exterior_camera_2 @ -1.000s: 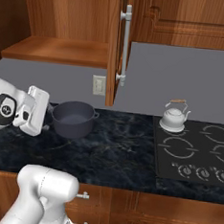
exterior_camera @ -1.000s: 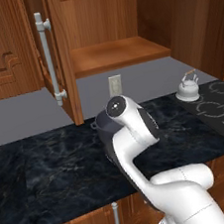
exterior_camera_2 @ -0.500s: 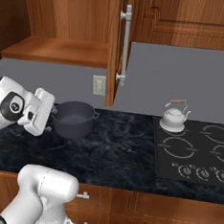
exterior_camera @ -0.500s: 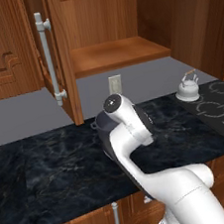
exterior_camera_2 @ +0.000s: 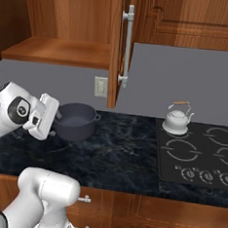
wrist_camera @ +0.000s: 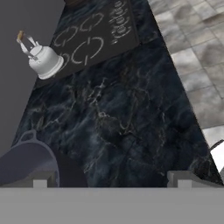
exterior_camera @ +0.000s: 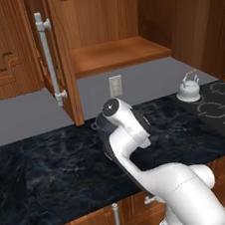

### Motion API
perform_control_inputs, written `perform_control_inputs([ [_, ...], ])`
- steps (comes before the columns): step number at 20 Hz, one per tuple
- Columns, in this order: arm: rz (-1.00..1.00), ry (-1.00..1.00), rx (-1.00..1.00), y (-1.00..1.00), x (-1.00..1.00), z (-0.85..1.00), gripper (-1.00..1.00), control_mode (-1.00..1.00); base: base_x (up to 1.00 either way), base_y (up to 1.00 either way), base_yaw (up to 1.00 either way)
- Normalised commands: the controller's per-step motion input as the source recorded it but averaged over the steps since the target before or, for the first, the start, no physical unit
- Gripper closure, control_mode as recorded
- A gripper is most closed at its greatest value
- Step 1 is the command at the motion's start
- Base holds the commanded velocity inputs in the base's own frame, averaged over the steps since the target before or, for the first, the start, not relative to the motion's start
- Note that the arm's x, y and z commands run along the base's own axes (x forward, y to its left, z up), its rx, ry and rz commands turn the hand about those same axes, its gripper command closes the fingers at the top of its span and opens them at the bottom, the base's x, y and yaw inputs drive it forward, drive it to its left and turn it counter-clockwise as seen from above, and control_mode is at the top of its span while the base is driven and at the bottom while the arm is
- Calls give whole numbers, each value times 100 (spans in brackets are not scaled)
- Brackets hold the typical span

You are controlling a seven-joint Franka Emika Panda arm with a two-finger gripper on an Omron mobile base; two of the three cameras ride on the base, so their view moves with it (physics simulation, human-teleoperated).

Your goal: Pick the kettle from the cabinet and place it on a stove burner. Then pick the pot from the counter and place it on another stove burner. Finally, turn both burners on.

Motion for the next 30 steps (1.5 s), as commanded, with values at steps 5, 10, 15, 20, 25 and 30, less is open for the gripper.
perform_control_inputs([
  [5,-2,2,0,0,30,-25,-100,-100,0,0,0],
  [10,-2,5,0,0,30,-19,-100,-100,0,0,0],
  [15,-2,8,0,0,33,-15,-100,-100,0,0,0],
  [20,-2,7,0,0,32,-14,-100,-100,0,0,0],
  [25,-2,5,0,0,23,-22,-100,-100,0,0,0],
  [30,-1,1,0,0,15,-29,-100,-100,0,0,0],
])
